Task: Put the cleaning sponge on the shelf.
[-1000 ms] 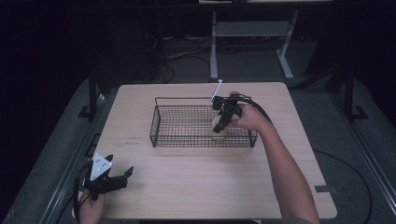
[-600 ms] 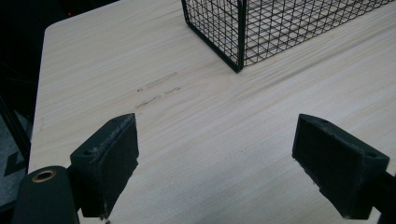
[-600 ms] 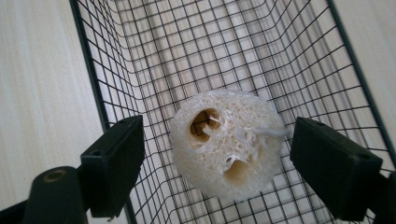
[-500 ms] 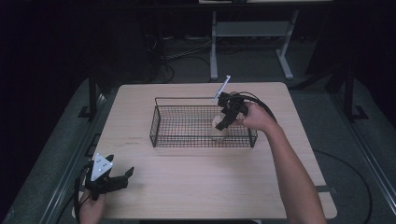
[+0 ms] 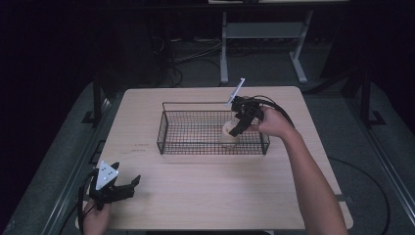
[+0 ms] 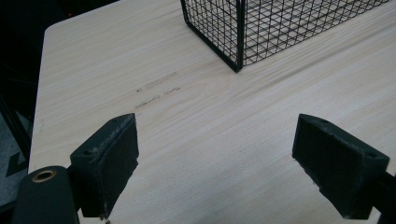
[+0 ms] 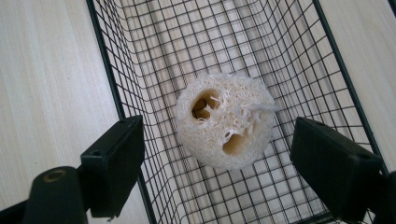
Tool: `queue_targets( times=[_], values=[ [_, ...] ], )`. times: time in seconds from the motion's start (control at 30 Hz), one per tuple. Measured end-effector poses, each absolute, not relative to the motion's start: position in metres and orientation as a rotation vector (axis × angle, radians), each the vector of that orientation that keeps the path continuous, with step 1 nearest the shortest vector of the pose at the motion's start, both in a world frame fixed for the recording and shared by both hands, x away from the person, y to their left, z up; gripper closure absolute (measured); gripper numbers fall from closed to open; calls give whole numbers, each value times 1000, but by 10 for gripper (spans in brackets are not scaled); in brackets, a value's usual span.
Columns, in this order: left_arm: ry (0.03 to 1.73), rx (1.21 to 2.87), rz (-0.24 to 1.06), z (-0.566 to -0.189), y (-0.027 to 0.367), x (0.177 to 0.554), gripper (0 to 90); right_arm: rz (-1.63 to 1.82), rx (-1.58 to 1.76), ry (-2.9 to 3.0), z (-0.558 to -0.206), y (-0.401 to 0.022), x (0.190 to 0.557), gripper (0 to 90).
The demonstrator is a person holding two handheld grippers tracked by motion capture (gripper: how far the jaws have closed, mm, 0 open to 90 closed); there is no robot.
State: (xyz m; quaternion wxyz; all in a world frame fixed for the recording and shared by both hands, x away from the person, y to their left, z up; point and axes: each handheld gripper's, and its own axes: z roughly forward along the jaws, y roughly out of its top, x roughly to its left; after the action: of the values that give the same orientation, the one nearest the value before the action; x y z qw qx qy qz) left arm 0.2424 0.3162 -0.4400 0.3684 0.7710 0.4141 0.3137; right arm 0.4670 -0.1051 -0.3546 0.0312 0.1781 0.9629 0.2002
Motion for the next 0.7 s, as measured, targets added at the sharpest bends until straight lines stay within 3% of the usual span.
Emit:
queue_targets(
  times=[0.7],
  values=[
    [1061,1988,805,-441,315,243,137,617,542,2941,-341,-123,452,173]
  ],
)
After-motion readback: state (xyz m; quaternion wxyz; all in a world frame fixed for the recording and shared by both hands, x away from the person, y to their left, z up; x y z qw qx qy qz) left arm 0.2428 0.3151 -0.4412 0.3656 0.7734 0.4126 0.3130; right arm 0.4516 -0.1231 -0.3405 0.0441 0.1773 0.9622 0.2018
